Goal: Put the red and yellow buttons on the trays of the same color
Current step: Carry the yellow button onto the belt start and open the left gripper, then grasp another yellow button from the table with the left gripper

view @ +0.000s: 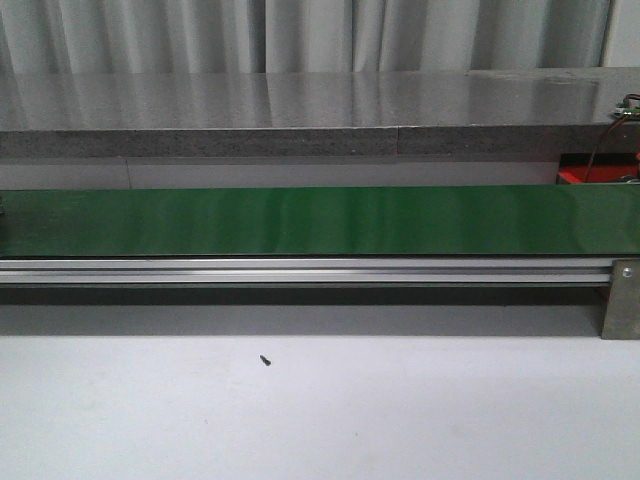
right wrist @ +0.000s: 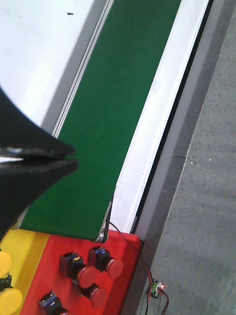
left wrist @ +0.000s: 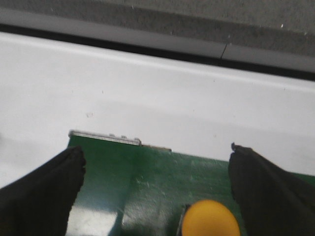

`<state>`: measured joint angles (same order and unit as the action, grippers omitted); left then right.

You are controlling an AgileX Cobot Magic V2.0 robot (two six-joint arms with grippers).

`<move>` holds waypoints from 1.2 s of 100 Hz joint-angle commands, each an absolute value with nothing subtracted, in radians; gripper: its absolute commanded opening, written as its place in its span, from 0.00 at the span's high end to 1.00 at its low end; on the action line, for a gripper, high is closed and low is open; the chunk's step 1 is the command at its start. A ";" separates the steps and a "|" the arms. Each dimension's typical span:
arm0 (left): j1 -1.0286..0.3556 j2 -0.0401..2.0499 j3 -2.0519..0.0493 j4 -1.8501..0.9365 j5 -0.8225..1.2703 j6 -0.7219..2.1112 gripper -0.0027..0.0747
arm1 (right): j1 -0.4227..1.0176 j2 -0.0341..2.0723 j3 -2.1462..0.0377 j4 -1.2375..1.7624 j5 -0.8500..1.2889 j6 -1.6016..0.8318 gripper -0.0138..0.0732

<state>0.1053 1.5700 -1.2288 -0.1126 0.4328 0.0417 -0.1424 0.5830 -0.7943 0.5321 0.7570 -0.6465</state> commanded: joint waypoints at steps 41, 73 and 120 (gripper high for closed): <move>0.387 1.617 -1.345 -0.074 0.249 0.043 0.20 | -0.145 0.584 -0.815 0.552 0.698 -0.655 0.95; 0.493 1.808 -1.427 -0.033 0.209 0.043 0.20 | -0.145 0.584 -0.815 0.552 0.698 -0.655 0.95; 0.508 2.006 -1.557 -0.031 0.209 0.043 0.20 | -0.145 0.584 -0.815 0.552 0.698 -0.655 0.95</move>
